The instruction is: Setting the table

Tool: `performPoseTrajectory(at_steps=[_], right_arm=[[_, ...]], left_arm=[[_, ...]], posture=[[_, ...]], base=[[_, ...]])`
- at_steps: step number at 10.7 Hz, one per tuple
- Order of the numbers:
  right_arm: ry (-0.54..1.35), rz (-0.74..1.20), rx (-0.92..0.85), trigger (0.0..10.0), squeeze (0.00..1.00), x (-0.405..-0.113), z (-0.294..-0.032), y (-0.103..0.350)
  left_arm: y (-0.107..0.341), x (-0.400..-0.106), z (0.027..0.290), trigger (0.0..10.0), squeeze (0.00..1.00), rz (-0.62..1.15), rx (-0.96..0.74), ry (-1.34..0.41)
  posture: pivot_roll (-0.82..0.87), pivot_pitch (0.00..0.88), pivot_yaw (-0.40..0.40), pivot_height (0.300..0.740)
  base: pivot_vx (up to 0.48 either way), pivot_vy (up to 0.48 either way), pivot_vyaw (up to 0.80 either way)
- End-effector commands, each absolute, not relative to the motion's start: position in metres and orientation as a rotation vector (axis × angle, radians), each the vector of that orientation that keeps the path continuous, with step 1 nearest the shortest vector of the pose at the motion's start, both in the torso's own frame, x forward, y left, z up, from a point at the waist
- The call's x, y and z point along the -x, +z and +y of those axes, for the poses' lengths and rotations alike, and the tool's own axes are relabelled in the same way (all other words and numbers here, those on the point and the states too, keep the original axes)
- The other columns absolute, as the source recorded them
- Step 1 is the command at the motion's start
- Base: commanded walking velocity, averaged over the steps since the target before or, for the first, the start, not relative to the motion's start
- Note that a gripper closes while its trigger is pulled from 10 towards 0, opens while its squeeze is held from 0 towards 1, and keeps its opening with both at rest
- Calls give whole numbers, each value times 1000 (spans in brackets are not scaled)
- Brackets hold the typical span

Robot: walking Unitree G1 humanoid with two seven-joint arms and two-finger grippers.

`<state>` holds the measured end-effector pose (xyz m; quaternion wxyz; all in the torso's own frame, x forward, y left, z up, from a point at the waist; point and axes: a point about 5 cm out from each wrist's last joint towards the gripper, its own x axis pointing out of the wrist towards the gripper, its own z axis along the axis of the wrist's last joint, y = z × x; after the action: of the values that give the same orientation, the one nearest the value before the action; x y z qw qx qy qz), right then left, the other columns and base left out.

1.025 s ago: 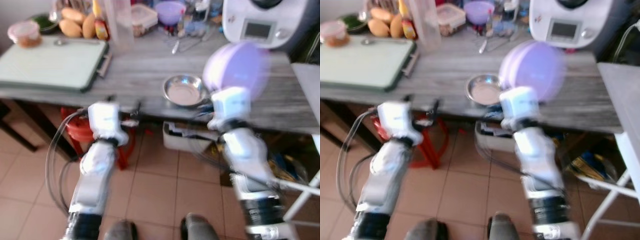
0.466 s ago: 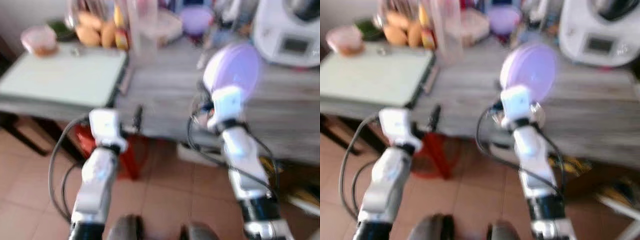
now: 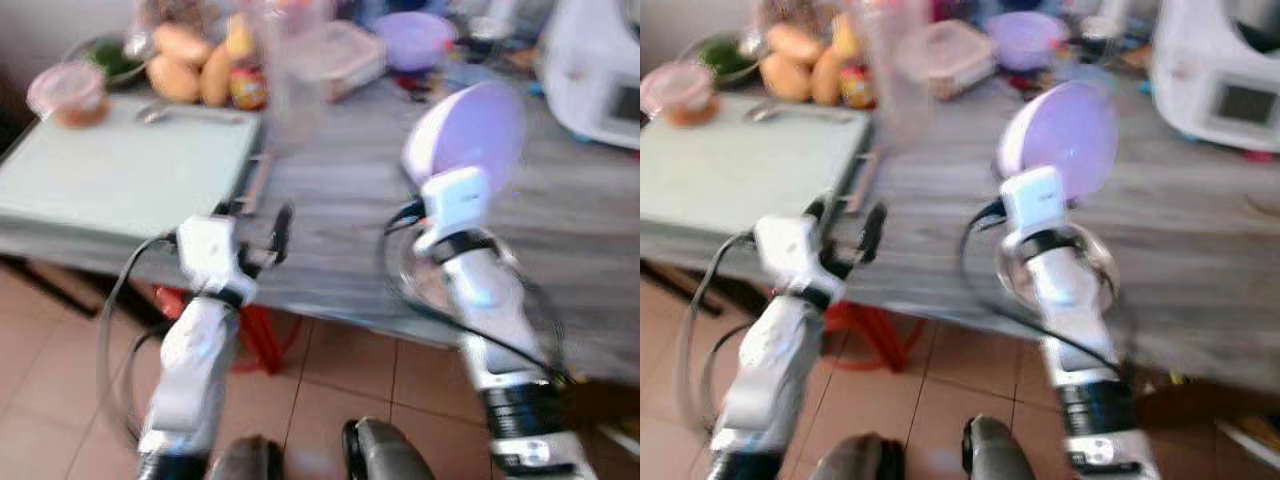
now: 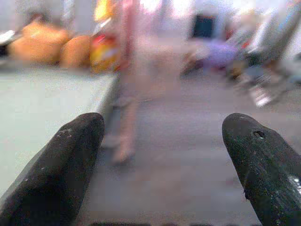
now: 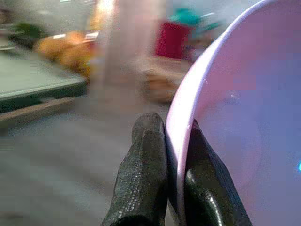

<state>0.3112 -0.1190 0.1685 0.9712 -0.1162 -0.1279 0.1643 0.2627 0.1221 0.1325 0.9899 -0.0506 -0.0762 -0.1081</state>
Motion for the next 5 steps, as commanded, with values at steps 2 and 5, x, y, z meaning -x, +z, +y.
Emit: performPoseTrajectory(at_steps=[2, 5], right_arm=[[418, -266, 274, 10000, 0, -315, -111, 174], [532, -174, 367, 10000, 0, -326, -116, 173]], left_arm=[[129, -257, 128, 10000, 0, -136, 59, -201], [125, -250, 131, 10000, 0, -111, 67, -210]], posture=[[-52, 190, 31, 740], [-51, 197, 17, 740]], base=[[0, 0, 0], [0, 0, 0]])
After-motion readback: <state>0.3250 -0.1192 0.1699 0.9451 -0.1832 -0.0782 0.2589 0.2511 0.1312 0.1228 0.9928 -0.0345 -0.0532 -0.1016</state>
